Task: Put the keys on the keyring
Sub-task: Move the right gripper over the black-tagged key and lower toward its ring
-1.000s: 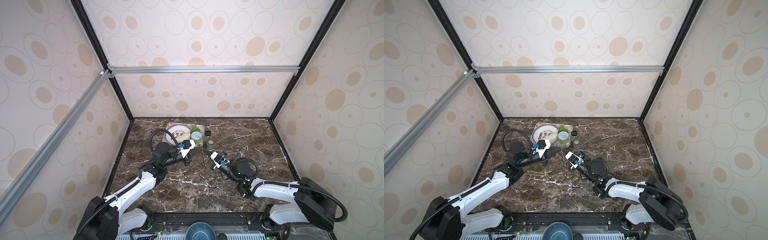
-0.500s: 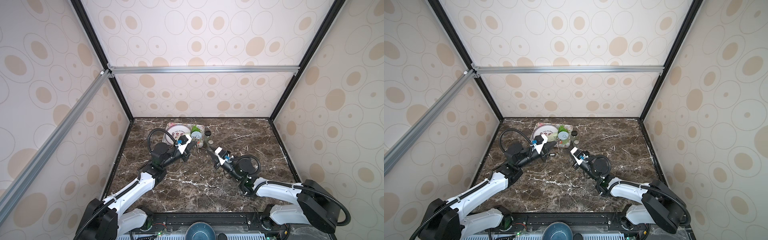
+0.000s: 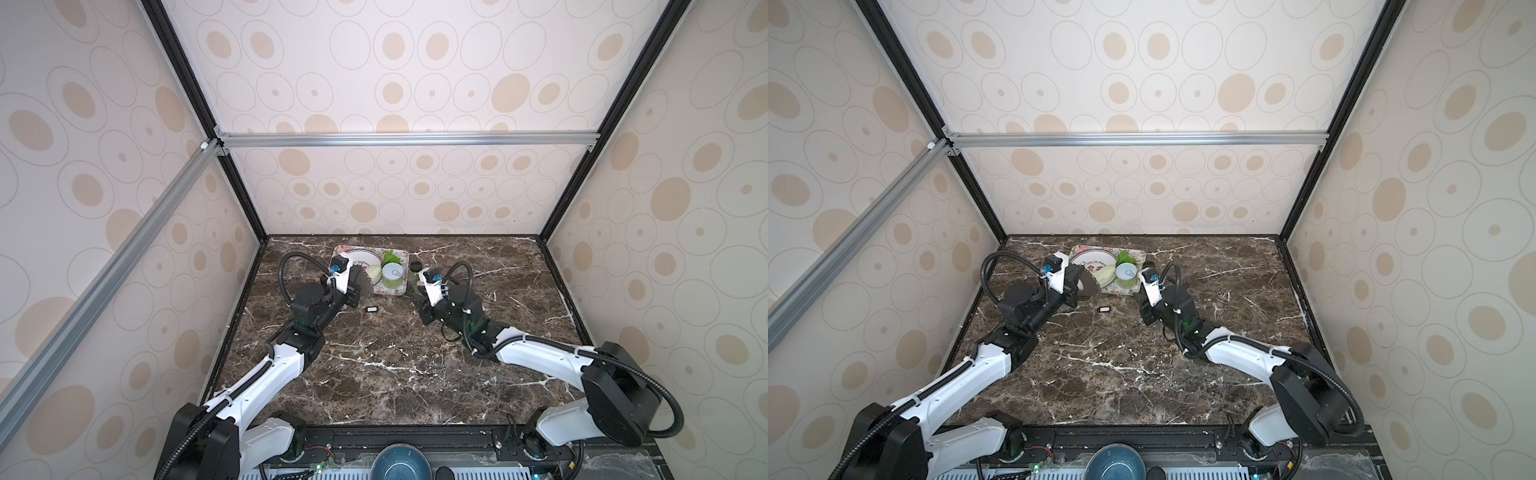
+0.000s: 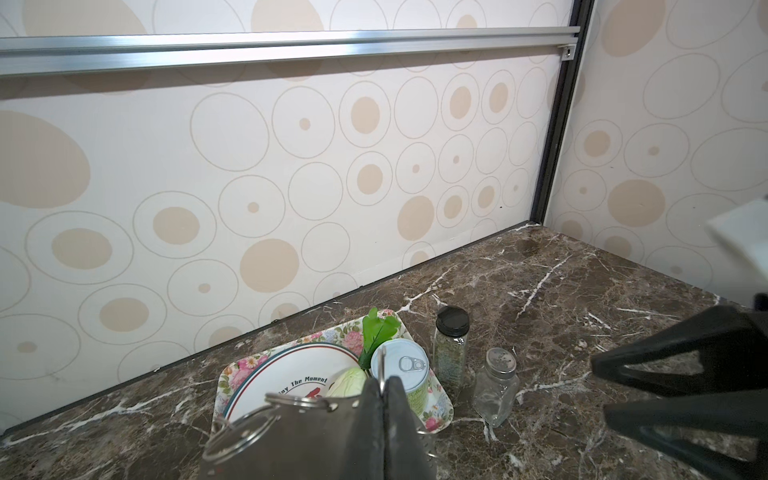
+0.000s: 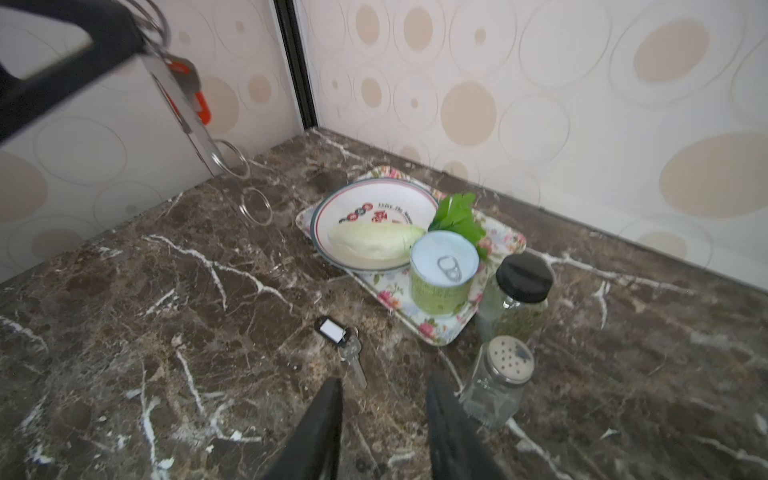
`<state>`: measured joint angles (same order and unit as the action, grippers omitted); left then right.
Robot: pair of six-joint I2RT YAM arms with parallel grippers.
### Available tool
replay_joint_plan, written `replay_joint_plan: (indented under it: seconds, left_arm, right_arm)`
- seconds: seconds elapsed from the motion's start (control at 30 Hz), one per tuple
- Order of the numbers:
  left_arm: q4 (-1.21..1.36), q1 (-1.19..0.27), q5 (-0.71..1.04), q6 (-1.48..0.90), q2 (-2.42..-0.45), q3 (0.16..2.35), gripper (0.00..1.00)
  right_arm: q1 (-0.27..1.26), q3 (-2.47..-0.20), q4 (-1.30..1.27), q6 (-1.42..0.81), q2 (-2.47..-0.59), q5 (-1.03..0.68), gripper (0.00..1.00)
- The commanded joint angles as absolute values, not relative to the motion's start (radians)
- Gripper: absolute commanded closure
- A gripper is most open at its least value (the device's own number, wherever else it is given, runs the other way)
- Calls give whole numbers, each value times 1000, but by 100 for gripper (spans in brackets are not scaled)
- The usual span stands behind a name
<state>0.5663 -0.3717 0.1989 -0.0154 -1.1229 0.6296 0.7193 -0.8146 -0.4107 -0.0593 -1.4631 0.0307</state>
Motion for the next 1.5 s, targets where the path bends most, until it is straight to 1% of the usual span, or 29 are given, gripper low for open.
replay_joint_plan:
  seconds: [0.0, 0.07, 0.17, 0.23, 0.33, 0.6, 0.73, 0.83, 0.93, 1.0, 1.13, 1.27, 1.47]
  left_arm:
    - [623, -364, 217, -38, -1109, 636, 100]
    - [623, -364, 227, -36, -1109, 636, 100]
    - [620, -363, 231, -30, -1109, 637, 100]
    - [620, -364, 227, -26, -1109, 636, 100]
    - [620, -364, 202, -26, -1108, 634, 100]
    - [632, -355, 4, -48, -1072, 602, 100]
    - [642, -349, 6, -50, -1055, 589, 100]
    - [641, -348, 15, -51, -1052, 588, 100]
    - [641, -348, 28, -49, -1054, 589, 100]
    - [644, -347, 37, -50, -1057, 590, 100]
    - [648, -347, 54, -51, -1062, 592, 100]
    - [652, -345, 60, -51, -1055, 588, 100]
    - [657, -345, 80, -52, -1060, 589, 100]
  right_arm:
    - [717, -888, -216, -87, -1507, 36, 60]
    - [717, -904, -193, -55, -1533, -1, 57]
    - [717, -962, -91, -17, -1574, -129, 57]
    - [717, -986, -73, 1, -1611, -191, 58]
    - [717, -1013, -66, 0, -1665, -228, 58]
    - [718, -1101, -65, -67, -1814, -238, 59]
    - [728, -1131, -86, -97, -1878, -246, 59]
    - [730, -1165, -70, -95, -1922, -200, 58]
    - [729, -1209, -20, -62, -1949, -142, 58]
    - [725, -1248, 23, -26, -1974, -106, 56]
    - [716, -1379, 154, 45, -2076, -65, 57]
    - [715, -1491, 234, 90, -2166, -70, 59]
    - [695, -1591, 289, 149, -2236, -119, 57]
